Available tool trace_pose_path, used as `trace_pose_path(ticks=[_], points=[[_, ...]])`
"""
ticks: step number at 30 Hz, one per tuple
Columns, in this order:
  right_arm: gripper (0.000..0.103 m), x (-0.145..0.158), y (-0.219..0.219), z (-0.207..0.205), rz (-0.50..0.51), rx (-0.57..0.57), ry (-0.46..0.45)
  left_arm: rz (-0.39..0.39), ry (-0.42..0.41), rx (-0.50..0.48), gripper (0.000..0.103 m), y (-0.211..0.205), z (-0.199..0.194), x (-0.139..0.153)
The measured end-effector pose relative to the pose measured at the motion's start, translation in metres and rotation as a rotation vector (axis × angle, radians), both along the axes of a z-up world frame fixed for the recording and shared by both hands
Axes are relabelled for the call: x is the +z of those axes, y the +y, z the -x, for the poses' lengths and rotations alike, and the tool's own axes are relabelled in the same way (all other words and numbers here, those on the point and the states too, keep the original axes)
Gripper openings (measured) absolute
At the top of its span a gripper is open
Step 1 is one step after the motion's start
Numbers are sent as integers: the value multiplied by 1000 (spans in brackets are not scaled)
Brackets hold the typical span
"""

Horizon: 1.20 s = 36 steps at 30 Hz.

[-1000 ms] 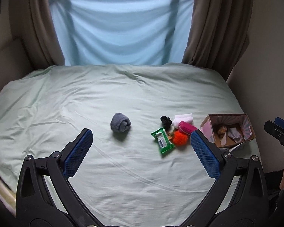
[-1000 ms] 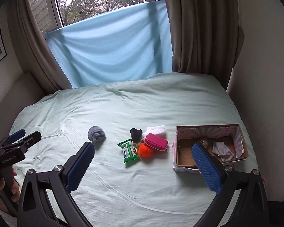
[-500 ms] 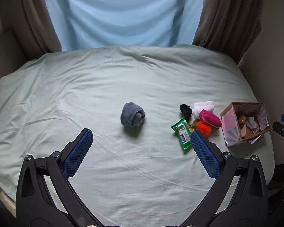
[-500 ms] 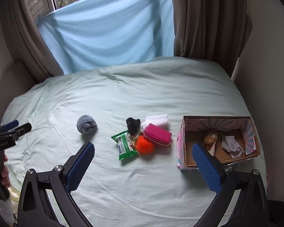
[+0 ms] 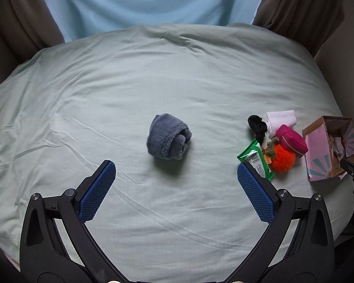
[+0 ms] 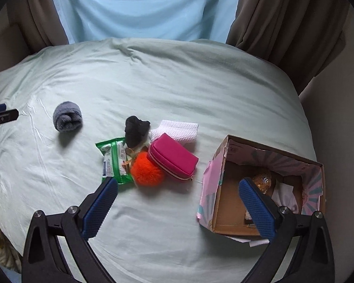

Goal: Organize soft objects
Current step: 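Grasp the grey fuzzy sock with the left tool while the right tool grasps the pink pouch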

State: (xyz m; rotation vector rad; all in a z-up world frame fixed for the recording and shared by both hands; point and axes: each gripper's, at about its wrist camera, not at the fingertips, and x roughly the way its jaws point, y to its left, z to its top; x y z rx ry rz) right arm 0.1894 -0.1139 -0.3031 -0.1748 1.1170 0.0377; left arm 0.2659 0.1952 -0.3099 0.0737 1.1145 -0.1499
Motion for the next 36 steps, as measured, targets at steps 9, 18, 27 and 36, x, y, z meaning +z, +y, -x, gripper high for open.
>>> trace_pose_path(ticks=[9,18,27,36], points=[[97,-78,24,-34,326,277,85,-63,92,-14,103,-9,-45,-64],[80,-144,41,-47,516,491,192,-74,158,-11,103,-20,-75,-113],[55,-183,41,-70,581,568,285,-85,201,-11,102,-24,-101,-147],[32,-169,28,-94,479,510,291,-95,238,19,67,-19,-117,-165]])
